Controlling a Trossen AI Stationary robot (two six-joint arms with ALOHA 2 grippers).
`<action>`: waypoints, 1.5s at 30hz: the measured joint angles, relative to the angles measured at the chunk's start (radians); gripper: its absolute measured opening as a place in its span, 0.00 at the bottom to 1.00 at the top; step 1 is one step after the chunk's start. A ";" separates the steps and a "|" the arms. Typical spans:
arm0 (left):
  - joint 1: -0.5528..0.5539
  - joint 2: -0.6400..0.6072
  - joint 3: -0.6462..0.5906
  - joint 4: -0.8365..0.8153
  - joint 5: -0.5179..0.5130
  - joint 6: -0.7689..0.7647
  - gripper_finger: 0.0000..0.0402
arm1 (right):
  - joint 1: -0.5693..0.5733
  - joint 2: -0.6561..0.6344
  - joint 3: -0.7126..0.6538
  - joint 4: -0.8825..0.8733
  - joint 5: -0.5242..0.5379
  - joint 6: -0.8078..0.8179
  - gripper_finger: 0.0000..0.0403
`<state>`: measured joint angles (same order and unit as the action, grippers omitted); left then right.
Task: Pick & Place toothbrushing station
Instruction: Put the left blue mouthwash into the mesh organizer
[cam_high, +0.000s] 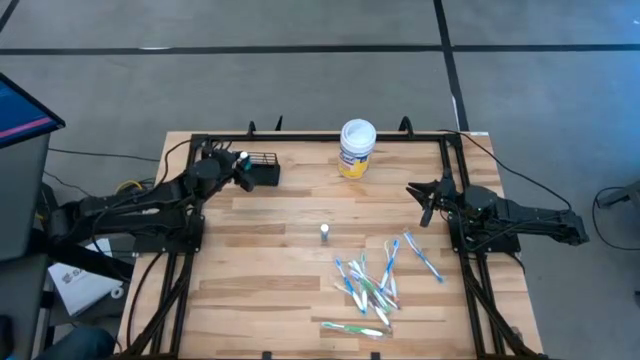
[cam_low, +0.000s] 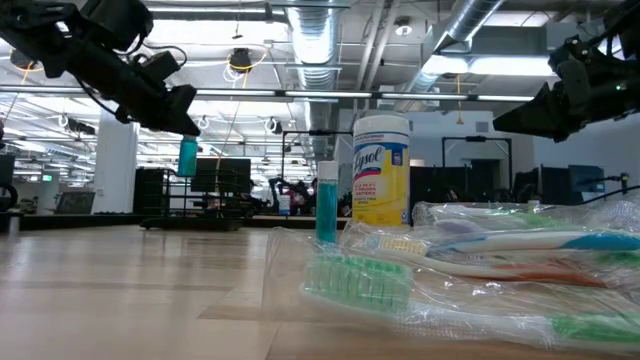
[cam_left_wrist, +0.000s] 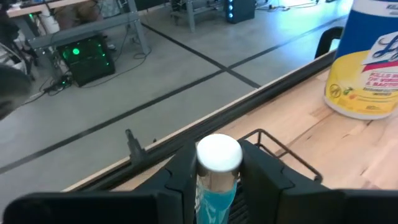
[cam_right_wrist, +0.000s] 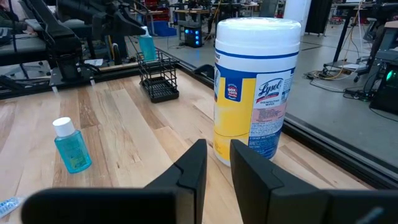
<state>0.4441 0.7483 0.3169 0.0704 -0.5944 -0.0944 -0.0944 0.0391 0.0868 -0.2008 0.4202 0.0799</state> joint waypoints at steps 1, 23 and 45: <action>0.004 0.000 -0.003 0.003 0.000 0.000 0.21 | 0.000 0.000 0.000 0.000 0.000 0.000 0.16; 0.039 0.170 -0.005 0.097 -0.003 -0.072 0.22 | 0.000 0.000 0.000 0.000 0.000 0.000 0.16; 0.079 0.256 -0.005 0.113 0.023 -0.176 0.22 | 0.000 0.000 0.000 0.000 0.000 0.000 0.16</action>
<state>0.5234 1.0044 0.3115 0.1833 -0.5711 -0.2707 -0.0940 0.0391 0.0868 -0.2008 0.4202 0.0799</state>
